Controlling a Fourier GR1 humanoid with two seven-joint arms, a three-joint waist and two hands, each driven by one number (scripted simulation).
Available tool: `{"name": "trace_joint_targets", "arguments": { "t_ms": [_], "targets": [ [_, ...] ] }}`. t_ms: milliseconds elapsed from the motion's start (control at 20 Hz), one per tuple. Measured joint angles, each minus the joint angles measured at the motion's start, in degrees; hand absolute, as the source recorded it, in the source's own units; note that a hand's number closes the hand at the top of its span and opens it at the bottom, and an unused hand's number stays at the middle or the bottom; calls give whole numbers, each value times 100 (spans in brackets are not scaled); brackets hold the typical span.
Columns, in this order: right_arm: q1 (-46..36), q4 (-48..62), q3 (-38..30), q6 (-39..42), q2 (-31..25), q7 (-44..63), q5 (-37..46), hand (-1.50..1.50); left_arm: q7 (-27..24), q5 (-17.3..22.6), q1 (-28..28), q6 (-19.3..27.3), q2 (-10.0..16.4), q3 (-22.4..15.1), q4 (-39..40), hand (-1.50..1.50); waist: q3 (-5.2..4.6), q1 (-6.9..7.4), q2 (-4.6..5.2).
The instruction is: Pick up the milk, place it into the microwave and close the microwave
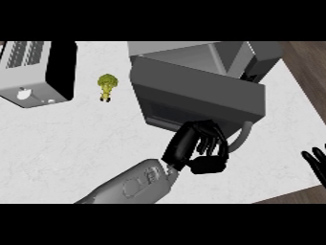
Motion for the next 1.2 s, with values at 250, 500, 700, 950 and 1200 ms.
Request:
{"name": "trace_joint_targets", "arguments": {
  "t_ms": [250,500,700,950,1200],
  "targets": [
    [2,-226,20,-91,-58,226,-151,-150,-110,419,-515,130,-20,212,408,150,2,-114,59],
    [-29,-407,-5,-169,-150,431,-311,-150,-220,855,-914,136,-28,385,781,150,5,-197,112],
    [-97,-504,-79,-265,-209,553,-440,-150,-377,1190,-1146,71,-27,537,1067,150,6,-253,156],
    [-152,-570,-139,-321,-270,668,-602,-150,-606,1597,-1273,-31,-28,651,1258,150,12,-292,174],
    [-246,-662,-196,-375,-334,764,-756,-150,-793,1945,-1264,-102,-28,686,1274,150,17,-319,168]
  ]
}}
